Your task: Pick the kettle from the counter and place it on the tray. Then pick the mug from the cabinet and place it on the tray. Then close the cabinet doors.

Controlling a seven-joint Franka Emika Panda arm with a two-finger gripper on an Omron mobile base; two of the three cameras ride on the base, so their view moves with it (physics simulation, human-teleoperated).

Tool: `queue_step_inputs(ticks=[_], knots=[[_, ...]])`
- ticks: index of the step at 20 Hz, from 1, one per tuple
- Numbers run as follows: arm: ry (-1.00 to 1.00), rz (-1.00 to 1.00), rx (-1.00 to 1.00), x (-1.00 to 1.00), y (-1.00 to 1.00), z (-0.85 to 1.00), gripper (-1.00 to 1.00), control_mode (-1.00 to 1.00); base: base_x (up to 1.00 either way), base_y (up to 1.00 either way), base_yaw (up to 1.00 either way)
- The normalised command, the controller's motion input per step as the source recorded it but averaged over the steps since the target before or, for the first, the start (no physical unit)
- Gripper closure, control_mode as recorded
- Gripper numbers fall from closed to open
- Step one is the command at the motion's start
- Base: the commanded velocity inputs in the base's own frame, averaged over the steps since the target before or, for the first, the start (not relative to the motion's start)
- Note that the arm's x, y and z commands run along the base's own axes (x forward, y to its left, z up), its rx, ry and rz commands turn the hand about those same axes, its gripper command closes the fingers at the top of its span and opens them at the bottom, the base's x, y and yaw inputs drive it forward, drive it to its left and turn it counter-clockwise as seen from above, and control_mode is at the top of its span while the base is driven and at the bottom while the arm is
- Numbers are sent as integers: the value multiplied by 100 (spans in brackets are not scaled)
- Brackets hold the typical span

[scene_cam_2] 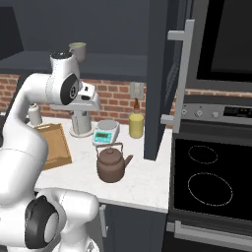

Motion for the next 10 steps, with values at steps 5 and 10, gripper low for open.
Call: queue_step_inputs(ticks=[5, 10], knots=[[-1, 0, 0, -19, 0, 0, -100, -100, 0, 0, 0], [0, -1, 0, -29, 0, -21, -100, -100, 0, 0, 0]])
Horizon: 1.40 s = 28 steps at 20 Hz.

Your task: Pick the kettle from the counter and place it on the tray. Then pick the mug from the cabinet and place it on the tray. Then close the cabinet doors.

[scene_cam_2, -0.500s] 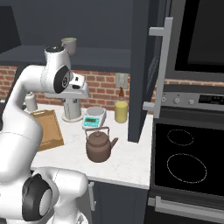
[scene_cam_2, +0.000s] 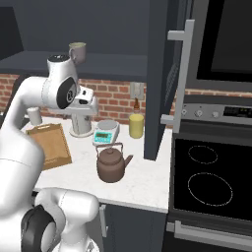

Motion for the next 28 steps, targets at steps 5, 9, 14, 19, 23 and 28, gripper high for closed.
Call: queue_step_inputs(ticks=[5, 9, 14, 19, 23, 28], knots=[[0, -25, 0, -34, 0, -38, -100, -100, 0, 0, 0], [1, -40, 0, -20, 0, -37, -100, -100, 0, 0, 0], [7, -43, 1, -2, -9, -28, -100, -100, 0, 0, 0], [11, -35, 5, 12, -26, -17, -100, -100, 0, 0, 0], [12, -31, 7, 23, -32, -14, -100, -100, 0, 0, 0], [12, -30, 5, 25, -23, -15, -100, -100, 0, 0, 0]])
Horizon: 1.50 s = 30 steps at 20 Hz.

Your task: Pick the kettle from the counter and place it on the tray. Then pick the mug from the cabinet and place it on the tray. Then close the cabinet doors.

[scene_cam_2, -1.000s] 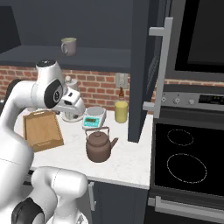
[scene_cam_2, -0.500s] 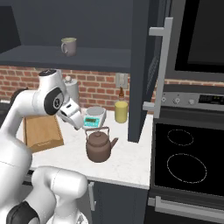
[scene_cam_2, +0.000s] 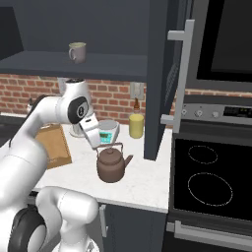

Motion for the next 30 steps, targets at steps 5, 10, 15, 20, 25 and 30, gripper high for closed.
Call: queue_step_inputs(ticks=[5, 10, 15, 20, 25, 30], knots=[[10, -25, 4, 23, -11, -13, -100, -100, 0, 0, 0], [8, -22, 3, 17, -9, -14, -100, -100, 0, 0, 0], [2, -20, 3, 2, -8, -16, -100, -100, 0, 0, 0], [0, -17, 1, 0, 0, -15, -100, -100, 0, 0, 0], [0, -12, 0, 0, -4, -21, -100, -100, 0, 0, 0], [0, 0, 1, 1, -13, -18, -100, -100, 0, 0, 0]])
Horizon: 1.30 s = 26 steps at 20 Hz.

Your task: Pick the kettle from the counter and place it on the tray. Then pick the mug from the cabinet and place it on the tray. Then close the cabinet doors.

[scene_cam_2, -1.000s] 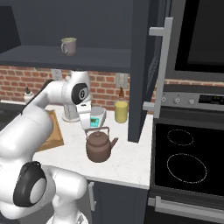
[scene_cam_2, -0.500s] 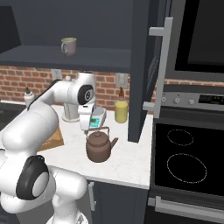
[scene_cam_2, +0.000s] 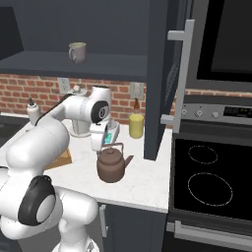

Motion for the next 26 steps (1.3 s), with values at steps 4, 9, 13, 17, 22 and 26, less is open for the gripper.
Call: queue_step_inputs(ticks=[4, 9, 13, 17, 22, 26], knots=[[0, 0, 3, 6, -16, -7, -100, -100, 0, 0, 0], [-2, 2, 5, 5, -20, 0, -100, -100, 0, 0, 0], [-1, 0, 3, 2, -12, 0, -100, -100, 0, 0, 0], [0, 0, 3, 3, -2, 0, -100, -100, 0, 0, 0], [0, 0, 3, 4, 0, 0, -100, -100, 0, 0, 0], [0, 0, 2, 1, 0, 11, -100, -100, 0, 0, 0]])
